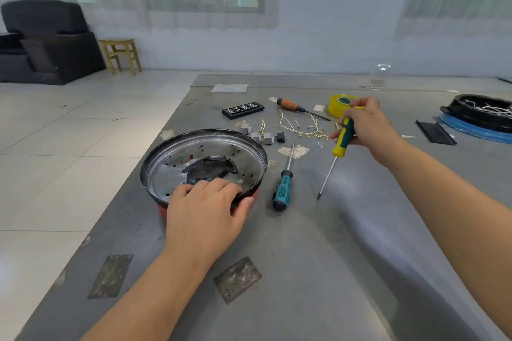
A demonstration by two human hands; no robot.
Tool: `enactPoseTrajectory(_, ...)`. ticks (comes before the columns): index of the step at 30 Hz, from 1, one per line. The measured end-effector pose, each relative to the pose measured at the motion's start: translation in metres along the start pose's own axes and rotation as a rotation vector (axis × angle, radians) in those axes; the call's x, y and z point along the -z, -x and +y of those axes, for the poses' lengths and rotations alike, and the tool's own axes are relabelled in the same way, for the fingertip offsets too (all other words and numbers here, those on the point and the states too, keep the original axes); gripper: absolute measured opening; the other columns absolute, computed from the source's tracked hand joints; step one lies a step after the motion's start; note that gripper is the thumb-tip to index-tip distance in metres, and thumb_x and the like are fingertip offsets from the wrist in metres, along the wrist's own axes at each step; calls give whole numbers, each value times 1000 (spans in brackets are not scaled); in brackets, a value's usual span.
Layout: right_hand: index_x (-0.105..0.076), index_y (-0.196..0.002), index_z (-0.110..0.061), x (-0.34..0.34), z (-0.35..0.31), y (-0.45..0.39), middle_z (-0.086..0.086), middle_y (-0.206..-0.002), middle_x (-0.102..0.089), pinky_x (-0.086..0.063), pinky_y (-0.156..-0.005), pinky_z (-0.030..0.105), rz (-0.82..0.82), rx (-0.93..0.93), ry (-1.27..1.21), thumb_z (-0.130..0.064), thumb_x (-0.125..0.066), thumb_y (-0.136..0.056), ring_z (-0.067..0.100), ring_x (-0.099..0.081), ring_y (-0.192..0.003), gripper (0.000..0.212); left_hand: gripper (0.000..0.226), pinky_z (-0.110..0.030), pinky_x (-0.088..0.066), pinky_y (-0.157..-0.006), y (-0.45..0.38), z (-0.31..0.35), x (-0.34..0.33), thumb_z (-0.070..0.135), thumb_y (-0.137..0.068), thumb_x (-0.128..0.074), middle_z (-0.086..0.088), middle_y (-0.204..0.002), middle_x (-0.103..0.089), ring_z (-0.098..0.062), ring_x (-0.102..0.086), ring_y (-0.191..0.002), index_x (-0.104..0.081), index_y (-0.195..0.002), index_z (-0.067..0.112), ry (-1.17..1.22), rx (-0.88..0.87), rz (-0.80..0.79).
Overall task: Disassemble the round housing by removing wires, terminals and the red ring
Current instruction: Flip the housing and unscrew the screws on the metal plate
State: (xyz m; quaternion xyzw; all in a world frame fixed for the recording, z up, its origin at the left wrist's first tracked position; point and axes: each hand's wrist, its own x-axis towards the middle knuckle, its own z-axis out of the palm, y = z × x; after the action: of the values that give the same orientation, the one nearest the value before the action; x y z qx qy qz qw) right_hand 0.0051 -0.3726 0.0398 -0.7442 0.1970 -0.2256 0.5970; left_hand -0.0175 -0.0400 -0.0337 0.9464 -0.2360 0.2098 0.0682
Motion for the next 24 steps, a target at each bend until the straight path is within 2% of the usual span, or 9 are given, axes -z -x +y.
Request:
enactPoseTrajectory(3,-42,-118,-23,-1,2,15,5,-100,-61,-59,-70,32,5,295,13,-16,-46,-104,21,-75,-75,16,42,-33,-41,-77,1,0,-1,64,-99,-41,19,-103,-73,-8,-68,-96,-75,-105,39,-10,-12,12)
enactPoseTrajectory(5,-46,-117,-25,-6,7,25,-5,-91,-67,-57,-74,27,15,459,58,-26,-47,-105,16,-75,-84,12,40,-33,-40,-76,1,0,-1,63,-99,-43,18,-101,-74,-9,-68,-93,-75,-104,38,-9,-14,23)
enactPoseTrajectory(7,-47,-114,-30,-12,13,36,-7,-89,-69,-56,-69,26,50,611,152,-35,-46,-105,10,-71,-85,11,38,-33,-40,-75,2,2,-1,61,-98,-46,18,-99,-74,-9,-69,-91,-75,-101,38,-12,-23,34)
enactPoseTrajectory(10,-48,-116,-24,-22,23,49,-2,-104,-61,-56,-70,45,18,814,320,-34,-47,-105,21,-63,-86,14,35,-33,-40,-73,3,2,0,59,-96,-50,17,-96,-74,-12,-70,-88,-76,-98,36,-11,-33,47)
enactPoseTrajectory(11,-48,-117,-20,-25,29,53,0,-111,-58,-55,-74,47,-22,885,390,-32,-48,-106,24,-60,-89,16,34,-33,-40,-73,3,2,0,58,-96,-51,16,-96,-75,-13,-70,-87,-77,-97,36,-13,-33,47)
enactPoseTrajectory(15,-49,-115,-17,-29,58,64,6,-134,-59,-45,-99,31,-170,1125,648,-23,-51,-105,22,-59,-116,11,31,-34,-42,-73,3,1,-2,60,-94,-57,16,-97,-75,-14,-71,-89,-77,-98,36,-12,-36,39)
enactPoseTrajectory(17,-50,-116,-19,-27,74,68,1,-143,-56,-45,-104,31,-243,1080,698,-22,-52,-105,20,-56,-125,12,31,-34,-43,-73,2,0,-2,61,-91,-61,16,-96,-76,-14,-72,-88,-77,-98,36,2,-41,40)
enactPoseTrajectory(19,-50,-119,-24,-22,88,71,-6,-149,-51,-43,-110,31,-337,960,746,-25,-54,-105,15,-49,-135,15,29,-34,-44,-72,1,0,-1,61,-87,-66,16,-97,-76,-15,-72,-88,-77,-98,36,4,-47,36)
enactPoseTrajectory(24,-47,-127,-42,-19,102,72,-25,-152,-43,-41,-112,28,-468,722,797,-40,-62,-98,2,-41,-142,33,27,-33,-43,-72,1,-5,-2,59,-83,-73,18,-97,-76,-13,-73,-92,-77,-98,36,9,-52,45)
